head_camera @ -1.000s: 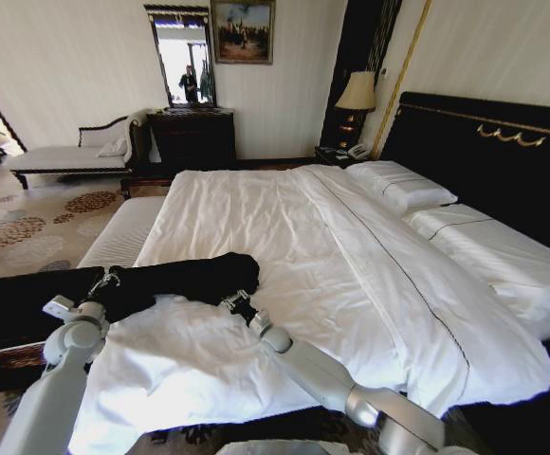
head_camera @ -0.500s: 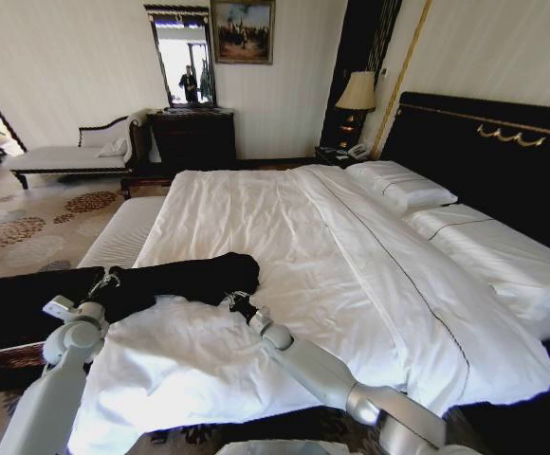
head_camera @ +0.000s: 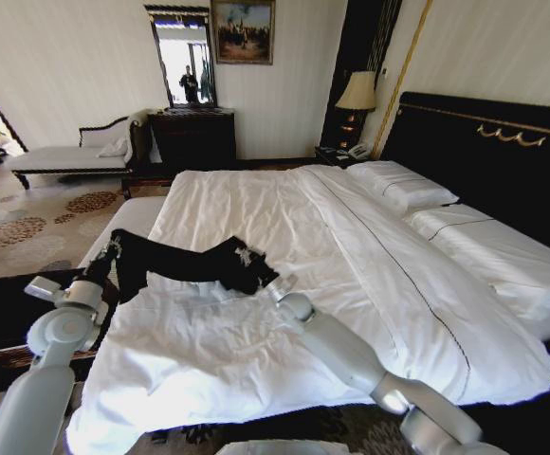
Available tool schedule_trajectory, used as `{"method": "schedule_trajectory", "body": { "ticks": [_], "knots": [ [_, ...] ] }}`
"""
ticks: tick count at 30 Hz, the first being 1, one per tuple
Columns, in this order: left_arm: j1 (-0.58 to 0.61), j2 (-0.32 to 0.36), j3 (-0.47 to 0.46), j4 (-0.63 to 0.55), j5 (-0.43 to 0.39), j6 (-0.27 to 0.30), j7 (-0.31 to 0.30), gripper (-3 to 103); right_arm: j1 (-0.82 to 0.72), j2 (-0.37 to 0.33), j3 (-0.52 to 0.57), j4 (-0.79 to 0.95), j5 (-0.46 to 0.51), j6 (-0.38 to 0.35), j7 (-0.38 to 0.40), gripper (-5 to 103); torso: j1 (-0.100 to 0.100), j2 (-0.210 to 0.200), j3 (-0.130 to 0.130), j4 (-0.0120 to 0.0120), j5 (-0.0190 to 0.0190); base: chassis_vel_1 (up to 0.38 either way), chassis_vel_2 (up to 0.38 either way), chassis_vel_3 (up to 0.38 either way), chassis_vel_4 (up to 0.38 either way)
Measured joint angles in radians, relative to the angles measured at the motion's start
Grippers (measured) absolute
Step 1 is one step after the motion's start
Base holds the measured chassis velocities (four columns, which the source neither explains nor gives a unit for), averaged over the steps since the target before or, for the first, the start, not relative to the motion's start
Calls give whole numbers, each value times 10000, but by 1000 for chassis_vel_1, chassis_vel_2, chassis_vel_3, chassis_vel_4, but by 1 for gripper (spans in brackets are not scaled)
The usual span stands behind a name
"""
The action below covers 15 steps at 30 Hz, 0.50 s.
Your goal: Fold the clothes on the bed and place them into the basket.
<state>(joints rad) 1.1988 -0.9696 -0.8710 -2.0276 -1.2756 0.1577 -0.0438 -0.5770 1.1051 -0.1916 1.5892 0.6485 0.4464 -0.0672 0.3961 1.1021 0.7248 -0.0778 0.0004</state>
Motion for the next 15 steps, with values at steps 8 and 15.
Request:
{"method": "schedule_trajectory", "body": {
  "ticks": [8, 15],
  "knots": [
    [-161, 742, -453, -1843, -350, -67, -290, 1, 46, -2206, 1687, 2938, 1801, -736, 392, 0, 1, 1, 0, 0, 1, 0, 0, 0, 0],
    [1917, 1423, -1954, -4357, -798, 108, -554, 1, -2665, -4066, 4646, 6272, 2513, -976, 427, 0, -4, 1, -2, -3, 2, 0, 0, 0, 0]
  ]
}}
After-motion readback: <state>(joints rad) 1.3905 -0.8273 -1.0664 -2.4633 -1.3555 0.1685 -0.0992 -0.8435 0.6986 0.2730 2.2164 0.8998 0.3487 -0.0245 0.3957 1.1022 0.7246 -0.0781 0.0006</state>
